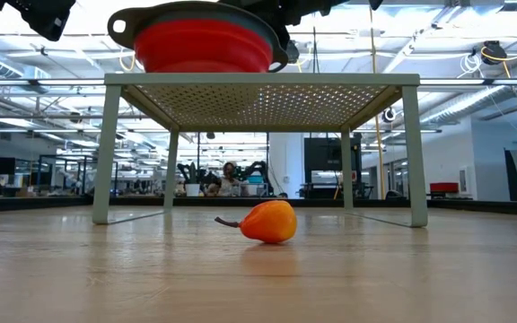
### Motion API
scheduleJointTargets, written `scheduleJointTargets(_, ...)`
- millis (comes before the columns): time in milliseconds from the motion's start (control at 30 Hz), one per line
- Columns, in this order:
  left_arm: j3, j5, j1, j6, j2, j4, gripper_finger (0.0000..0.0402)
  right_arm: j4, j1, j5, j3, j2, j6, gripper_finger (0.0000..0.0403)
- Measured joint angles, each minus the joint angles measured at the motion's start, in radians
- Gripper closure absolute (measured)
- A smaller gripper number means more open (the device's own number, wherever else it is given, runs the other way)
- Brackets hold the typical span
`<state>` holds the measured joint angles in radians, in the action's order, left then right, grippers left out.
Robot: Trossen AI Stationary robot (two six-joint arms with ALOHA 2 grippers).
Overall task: Pick & Place Fruit
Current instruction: Put the peach fruit into the strainer
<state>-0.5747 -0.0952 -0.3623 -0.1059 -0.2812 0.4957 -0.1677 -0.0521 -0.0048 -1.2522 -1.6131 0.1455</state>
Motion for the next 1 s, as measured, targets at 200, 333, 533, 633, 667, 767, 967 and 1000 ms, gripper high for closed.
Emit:
scheduleJointTargets(200, 0.0, 0.0, 0.0, 0.0, 0.0, 0.0, 0.0094, 0.0, 0.0, 0.002, 0.0, 0.0, 0.018, 0.0233)
scheduleJointTargets(333, 0.0, 0.0, 0.0, -0.001, 0.0, 0.0, 0.0094, -0.008, 0.0, 0.003, 0.0, 0.0, 0.026, 0.0215)
scheduleJointTargets(533, 0.0, 0.0, 0.0, -0.002, 0.0, 0.001, 0.0094, -0.035, 0.0, 0.003, 0.0, 0.0, 0.026, 0.0214)
scheduleJointTargets(633, 0.0, 0.0, 0.0, -0.003, 0.0, 0.001, 0.0094, -0.082, -0.013, 0.0, 0.0, 0.001, 0.02, 0.0223)
scheduleJointTargets(667, 0.0, 0.0, 0.0, -0.006, 0.0, 0.001, 0.0094, -0.098, -0.021, -0.006, 0.0, 0.004, 0.01, 0.0227)
scheduleJointTargets(767, 0.0, 0.0, 0.0, -0.008, 0.0, 0.001, 0.0094, -0.146, -0.051, -0.09, 0.0, 0.007, -0.03, 0.0246)
scheduleJointTargets(967, 0.0, 0.0, 0.0, -0.008, 0.0, 0.001, 0.0094, -0.144, -0.128, -0.21, 0.0, 0.008, -0.034, 0.0299)
scheduleJointTargets(1000, 0.0, 0.0, 0.0, -0.007, 0.0, 0.001, 0.0094, -0.136, -0.141, -0.21, 0.0, 0.008, -0.034, 0.0308)
